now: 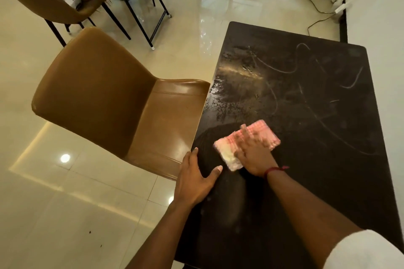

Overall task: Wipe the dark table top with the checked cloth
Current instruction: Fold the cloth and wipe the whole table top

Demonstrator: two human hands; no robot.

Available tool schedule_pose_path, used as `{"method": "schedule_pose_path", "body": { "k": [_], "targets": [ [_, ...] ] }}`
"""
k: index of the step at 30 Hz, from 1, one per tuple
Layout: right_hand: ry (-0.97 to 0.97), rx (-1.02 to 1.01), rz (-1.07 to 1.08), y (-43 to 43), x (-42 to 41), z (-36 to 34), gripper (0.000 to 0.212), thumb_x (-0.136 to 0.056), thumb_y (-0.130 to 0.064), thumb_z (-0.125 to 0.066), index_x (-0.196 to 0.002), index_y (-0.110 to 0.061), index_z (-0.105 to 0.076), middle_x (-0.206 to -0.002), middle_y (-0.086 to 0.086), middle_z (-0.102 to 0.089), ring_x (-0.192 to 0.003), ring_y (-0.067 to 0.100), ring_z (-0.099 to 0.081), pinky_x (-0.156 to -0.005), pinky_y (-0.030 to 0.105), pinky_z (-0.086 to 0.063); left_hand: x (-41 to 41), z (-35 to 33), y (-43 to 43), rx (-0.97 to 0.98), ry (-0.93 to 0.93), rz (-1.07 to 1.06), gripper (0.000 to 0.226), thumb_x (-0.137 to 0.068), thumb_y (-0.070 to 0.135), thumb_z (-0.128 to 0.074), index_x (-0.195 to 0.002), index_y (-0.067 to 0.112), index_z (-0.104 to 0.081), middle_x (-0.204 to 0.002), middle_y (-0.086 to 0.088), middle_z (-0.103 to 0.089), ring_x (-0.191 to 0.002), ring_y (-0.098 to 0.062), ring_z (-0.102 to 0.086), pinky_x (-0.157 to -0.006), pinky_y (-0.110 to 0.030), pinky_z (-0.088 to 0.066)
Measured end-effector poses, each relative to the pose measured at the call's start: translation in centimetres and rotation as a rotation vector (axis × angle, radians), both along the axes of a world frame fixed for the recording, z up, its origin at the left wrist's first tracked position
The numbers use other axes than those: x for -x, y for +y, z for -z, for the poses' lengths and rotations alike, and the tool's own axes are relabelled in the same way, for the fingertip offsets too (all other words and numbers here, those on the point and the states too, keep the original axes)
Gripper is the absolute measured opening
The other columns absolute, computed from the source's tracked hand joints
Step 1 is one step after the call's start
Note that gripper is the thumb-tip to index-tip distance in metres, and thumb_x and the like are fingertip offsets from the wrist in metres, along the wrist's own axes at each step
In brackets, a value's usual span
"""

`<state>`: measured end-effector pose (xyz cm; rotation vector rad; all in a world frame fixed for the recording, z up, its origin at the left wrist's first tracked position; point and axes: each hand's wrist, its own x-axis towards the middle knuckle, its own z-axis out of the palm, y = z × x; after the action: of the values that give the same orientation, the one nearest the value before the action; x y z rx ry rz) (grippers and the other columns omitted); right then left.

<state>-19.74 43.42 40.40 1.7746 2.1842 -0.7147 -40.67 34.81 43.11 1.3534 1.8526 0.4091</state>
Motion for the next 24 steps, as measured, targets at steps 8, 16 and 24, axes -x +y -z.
{"method": "schedule_pose_path", "body": {
  "k": [8, 16, 24],
  "targets": [
    [0.006, -0.041, -0.078, -2.0, -3.1, 0.1, 0.060, -0.098, -0.049, -0.027, -0.151, -0.036, -0.003, -0.157, -0.007, 0.022, -0.147, 0.031, 0.013, -0.116, 0.052, 0.002, -4.0, 0.4, 2.1, -0.089, 0.221, 0.222, 0.076, -0.092, 0.054, -0.049, -0.153, 0.022, -0.017, -0.163, -0.009, -0.007, -0.150, -0.026, 0.001, -0.123, -0.044, -0.006],
    [-0.015, -0.065, 0.053, -3.6, -7.7, 0.0, 0.060, -0.098, -0.047, -0.030, -0.151, -0.034, -0.007, -0.160, -0.001, 0.017, -0.146, 0.037, 0.007, -0.115, 0.055, -0.003, -7.1, 0.8, 2.0, -0.010, 0.418, 0.354, 0.098, -0.079, 0.065, -0.062, -0.154, 0.025, -0.014, -0.163, -0.009, -0.008, -0.149, -0.028, -0.007, -0.120, -0.052, -0.007],
    [-0.045, -0.035, 0.263, -2.7, -14.6, -0.3, 0.061, -0.097, -0.044, -0.032, -0.152, -0.032, -0.006, -0.160, 0.000, 0.015, -0.146, 0.037, 0.007, -0.115, 0.055, -0.002, -8.7, 0.1, 2.0, 0.121, 0.447, 0.321, 0.104, -0.071, 0.064, -0.071, -0.152, 0.026, -0.020, -0.163, -0.005, -0.006, -0.147, -0.032, -0.013, -0.116, -0.061, -0.017]
  ]
}}
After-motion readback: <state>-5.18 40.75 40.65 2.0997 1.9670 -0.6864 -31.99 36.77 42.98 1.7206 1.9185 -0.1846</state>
